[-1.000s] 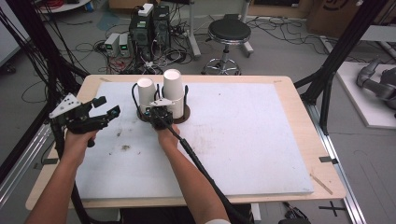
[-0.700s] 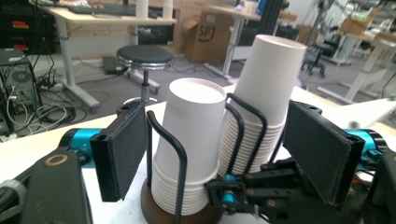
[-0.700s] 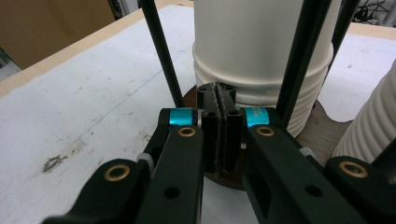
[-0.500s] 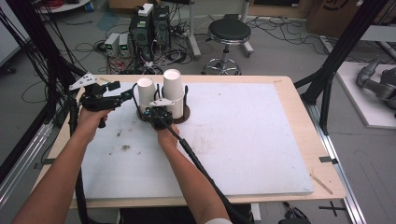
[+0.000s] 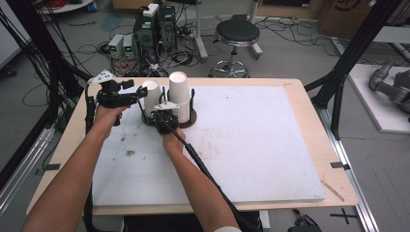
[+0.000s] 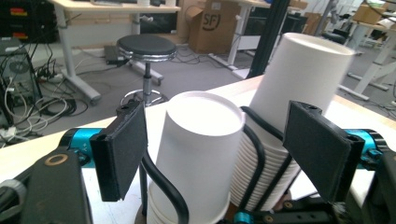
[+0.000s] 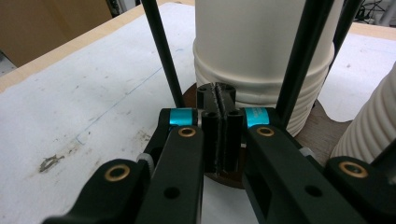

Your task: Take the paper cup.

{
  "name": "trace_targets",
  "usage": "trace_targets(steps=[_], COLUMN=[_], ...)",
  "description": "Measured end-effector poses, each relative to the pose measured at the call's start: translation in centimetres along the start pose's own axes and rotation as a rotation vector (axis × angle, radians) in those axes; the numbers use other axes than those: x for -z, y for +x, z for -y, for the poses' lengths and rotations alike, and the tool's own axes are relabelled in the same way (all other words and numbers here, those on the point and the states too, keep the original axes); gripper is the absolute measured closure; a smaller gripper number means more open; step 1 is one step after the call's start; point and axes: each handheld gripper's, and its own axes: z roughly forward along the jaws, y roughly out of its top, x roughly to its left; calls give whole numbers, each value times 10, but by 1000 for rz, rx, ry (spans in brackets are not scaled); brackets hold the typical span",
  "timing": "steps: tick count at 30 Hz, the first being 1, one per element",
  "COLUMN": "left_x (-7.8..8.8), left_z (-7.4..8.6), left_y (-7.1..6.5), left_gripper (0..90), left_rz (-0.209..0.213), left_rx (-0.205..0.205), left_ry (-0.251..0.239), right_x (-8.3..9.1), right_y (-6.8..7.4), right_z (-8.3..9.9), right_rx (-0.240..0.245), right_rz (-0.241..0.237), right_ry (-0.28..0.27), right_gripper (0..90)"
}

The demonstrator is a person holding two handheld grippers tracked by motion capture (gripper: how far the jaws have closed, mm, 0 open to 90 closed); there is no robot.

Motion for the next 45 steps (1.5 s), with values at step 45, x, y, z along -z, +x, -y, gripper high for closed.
trace_targets(steps=[45], left_x=[-37], left_z=[-1], left_y=[-2], left_gripper=[336], left_rz=[-58], left_rx=[-45], left_ry=[167], right_x=[-2], right_y=[-1], right_z=[0], right_rx=[7], right_rz=[-8], right_ry=[8], right_gripper=[896])
